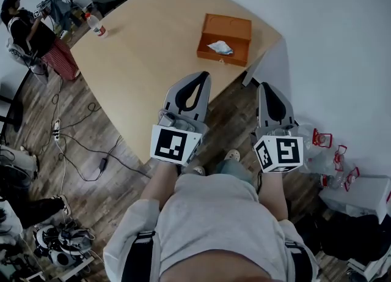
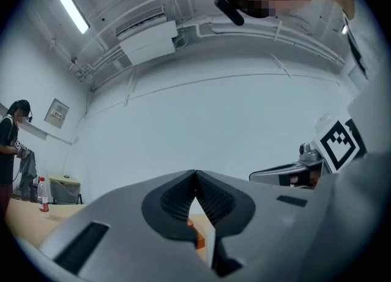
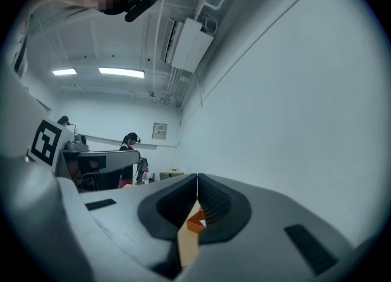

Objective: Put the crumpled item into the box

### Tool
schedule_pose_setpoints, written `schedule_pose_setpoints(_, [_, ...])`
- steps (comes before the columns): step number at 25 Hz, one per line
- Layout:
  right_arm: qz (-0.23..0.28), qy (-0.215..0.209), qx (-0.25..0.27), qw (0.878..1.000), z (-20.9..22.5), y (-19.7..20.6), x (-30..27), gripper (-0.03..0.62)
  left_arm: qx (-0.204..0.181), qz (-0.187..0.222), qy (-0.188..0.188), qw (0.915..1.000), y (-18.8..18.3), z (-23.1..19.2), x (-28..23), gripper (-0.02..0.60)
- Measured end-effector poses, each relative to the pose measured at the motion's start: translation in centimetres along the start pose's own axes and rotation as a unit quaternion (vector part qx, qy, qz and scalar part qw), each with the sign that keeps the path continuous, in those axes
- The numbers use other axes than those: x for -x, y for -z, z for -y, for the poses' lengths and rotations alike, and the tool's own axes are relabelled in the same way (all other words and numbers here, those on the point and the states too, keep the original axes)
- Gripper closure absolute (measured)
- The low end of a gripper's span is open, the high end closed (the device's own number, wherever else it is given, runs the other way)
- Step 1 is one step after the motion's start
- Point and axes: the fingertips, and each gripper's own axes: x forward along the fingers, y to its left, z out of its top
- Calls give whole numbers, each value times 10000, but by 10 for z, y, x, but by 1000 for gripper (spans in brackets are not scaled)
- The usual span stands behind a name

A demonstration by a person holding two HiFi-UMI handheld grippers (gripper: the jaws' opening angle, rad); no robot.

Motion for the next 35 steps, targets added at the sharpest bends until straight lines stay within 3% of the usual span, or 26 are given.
schedule_pose_setpoints(14, [25, 413, 32, 9991, -53, 5, 46, 583, 85, -5, 382, 9992, -2, 2, 58, 568])
schedule_pose_setpoints(35, [29, 472, 204, 9987, -80, 1, 48, 583, 134, 83, 389, 9991, -8, -14, 80, 569])
